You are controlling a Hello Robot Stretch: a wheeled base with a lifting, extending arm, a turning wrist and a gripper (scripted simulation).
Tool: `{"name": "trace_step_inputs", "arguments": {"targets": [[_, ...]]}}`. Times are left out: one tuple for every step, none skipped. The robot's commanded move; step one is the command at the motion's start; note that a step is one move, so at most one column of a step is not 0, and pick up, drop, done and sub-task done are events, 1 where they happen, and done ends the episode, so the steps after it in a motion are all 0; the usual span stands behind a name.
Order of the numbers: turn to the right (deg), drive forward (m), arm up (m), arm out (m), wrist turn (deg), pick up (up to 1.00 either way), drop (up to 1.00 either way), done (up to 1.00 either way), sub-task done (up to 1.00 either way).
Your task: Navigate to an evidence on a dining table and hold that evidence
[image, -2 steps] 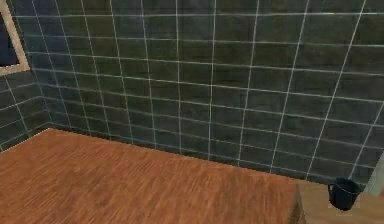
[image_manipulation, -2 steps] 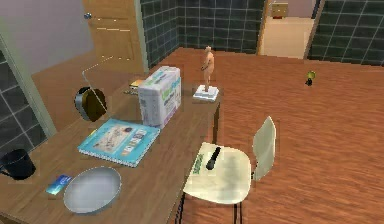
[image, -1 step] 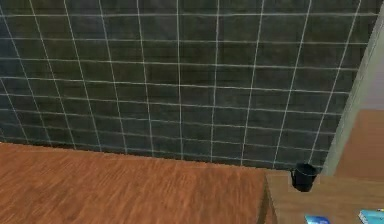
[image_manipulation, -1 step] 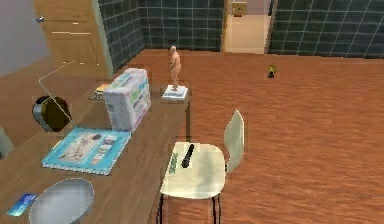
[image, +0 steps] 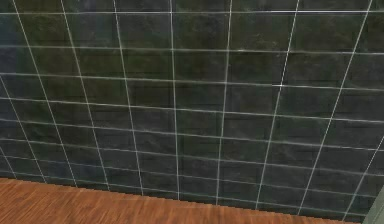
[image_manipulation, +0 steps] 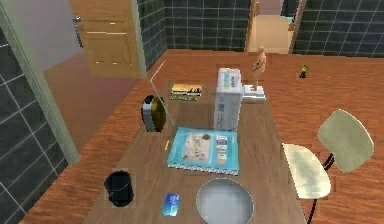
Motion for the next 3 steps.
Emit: {"name": "trace_step_inputs", "arguments": {"targets": [[0.0, 0.00, 0.50, 0.00, 0.0, 0.00, 0.00, 0.00, 0.00], [0.0, 0.00, 0.32, 0.00, 0.0, 0.00, 0.00, 0.00, 0.00], [0.0, 0.00, 0.00, 0.10, 0.0, 0.00, 0.00, 0.00, 0.00]]}}
